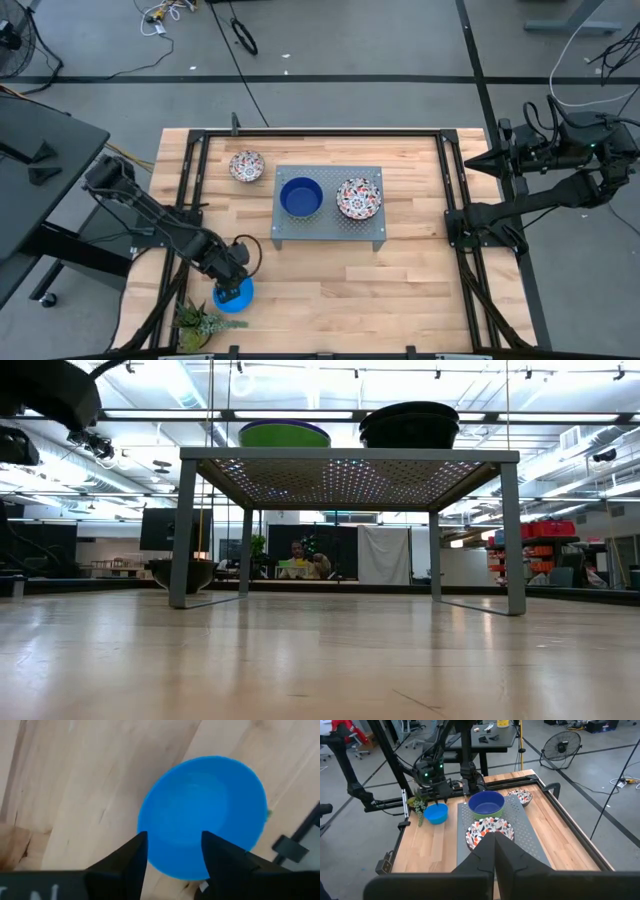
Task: Pick & Place Mini bowls
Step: Stack the light blue bowl on top of the blue bowl on the shelf
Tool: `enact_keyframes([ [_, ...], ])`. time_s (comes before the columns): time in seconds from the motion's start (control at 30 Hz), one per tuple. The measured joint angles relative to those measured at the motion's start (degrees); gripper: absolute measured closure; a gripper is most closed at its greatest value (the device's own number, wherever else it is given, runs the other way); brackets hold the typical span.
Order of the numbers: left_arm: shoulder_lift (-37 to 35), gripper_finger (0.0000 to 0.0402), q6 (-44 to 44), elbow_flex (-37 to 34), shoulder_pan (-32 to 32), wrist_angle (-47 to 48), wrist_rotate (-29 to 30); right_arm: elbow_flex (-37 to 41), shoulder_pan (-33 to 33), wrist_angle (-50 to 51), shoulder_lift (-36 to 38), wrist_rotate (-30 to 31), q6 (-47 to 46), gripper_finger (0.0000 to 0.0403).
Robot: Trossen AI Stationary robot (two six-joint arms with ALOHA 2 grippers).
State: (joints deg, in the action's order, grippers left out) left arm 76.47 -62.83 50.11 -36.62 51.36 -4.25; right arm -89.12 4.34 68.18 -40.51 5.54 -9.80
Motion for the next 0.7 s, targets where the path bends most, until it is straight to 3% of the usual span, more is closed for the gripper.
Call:
enact_keyframes([
  [0.33,4.5,0.0209,0.3,0.0,0.2,-0.9,1.4,0.0,0.0,0.0,0.0,0.0,0.0,0.0396],
  [0.7,7.4,0.0209,7.1,0.0,2.5,-0.5,2.3,0.0,0.0,0.0,0.0,0.0,0.0,0.0396],
])
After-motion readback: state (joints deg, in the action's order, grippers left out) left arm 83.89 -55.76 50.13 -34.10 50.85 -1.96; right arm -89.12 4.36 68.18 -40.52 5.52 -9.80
